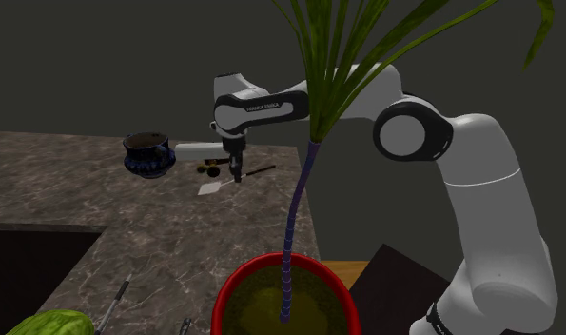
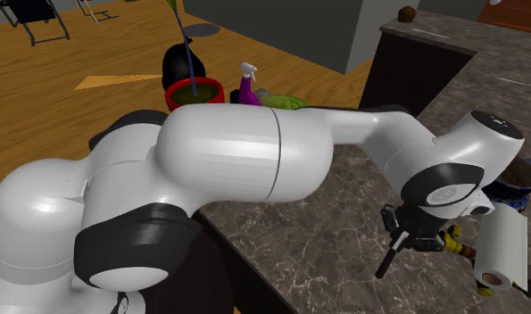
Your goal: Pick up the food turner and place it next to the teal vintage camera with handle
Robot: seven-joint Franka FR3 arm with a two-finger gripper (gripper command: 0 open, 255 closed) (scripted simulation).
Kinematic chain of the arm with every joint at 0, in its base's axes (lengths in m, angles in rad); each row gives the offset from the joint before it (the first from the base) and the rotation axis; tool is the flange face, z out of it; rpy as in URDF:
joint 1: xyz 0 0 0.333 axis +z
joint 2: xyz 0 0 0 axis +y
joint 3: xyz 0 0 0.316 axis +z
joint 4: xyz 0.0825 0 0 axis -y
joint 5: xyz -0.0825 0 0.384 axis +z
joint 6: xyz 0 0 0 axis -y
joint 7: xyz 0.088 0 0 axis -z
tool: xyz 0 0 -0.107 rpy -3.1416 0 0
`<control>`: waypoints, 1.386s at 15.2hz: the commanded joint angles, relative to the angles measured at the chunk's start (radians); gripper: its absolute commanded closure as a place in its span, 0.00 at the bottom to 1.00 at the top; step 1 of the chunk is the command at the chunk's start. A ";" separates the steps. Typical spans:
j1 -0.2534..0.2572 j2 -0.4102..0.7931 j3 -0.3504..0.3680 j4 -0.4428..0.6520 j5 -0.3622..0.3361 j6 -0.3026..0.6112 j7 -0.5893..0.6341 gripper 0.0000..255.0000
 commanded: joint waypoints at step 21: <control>0.002 0.013 -0.001 -0.008 -0.002 0.021 0.004 0.00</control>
